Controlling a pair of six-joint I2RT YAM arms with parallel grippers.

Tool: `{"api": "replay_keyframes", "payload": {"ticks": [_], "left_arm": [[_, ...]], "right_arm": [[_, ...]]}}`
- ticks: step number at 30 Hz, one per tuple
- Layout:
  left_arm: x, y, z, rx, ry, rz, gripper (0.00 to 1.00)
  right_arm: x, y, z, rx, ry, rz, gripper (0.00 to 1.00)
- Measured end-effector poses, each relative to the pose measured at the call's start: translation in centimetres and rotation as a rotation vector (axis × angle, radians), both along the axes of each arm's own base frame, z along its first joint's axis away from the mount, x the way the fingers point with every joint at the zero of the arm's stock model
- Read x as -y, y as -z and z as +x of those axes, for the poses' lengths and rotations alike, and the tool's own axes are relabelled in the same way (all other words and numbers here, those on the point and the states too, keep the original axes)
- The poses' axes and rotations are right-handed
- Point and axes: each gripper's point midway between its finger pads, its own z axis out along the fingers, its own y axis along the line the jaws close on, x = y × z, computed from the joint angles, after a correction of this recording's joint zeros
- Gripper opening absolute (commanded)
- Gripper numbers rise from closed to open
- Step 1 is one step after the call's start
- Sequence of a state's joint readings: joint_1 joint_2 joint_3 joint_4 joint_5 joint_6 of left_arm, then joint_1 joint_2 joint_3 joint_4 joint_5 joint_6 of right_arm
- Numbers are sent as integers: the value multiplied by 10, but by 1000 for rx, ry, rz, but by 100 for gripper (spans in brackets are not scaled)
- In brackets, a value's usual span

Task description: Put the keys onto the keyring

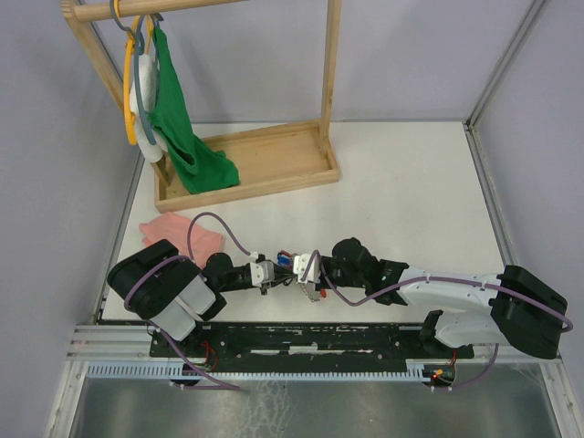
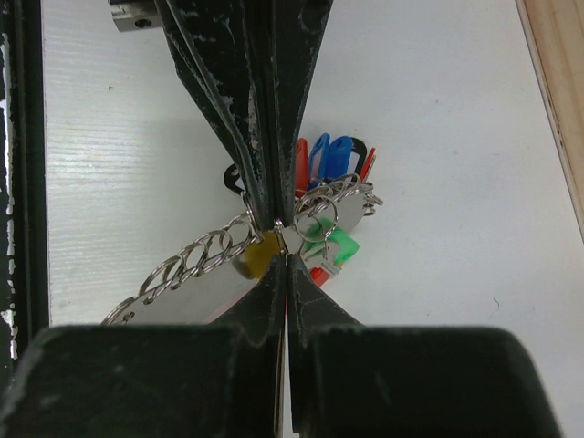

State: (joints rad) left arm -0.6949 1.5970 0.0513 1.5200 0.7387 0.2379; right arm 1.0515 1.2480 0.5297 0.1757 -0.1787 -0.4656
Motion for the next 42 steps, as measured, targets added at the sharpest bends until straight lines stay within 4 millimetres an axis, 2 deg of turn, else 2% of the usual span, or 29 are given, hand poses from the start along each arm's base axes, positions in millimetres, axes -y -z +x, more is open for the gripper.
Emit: {"api": "replay_keyframes", "payload": {"ticks": [15,23,37,42], "left_arm": [[0,0,1,-35,-9,-7,3],[0,-3,11,-129,-82,-33,3],[-2,-28,26,-238,-198,-140,3],[-3,-29,27,-256,-215,-152,3]], "right_arm": [[-5,-6,1,-2,-2,34,1],[-4,-6,4,49,-26,16,1],[-13,-13,4,184,-111,-9,1],[-10,-15,9,245,-106,-38,1]]}}
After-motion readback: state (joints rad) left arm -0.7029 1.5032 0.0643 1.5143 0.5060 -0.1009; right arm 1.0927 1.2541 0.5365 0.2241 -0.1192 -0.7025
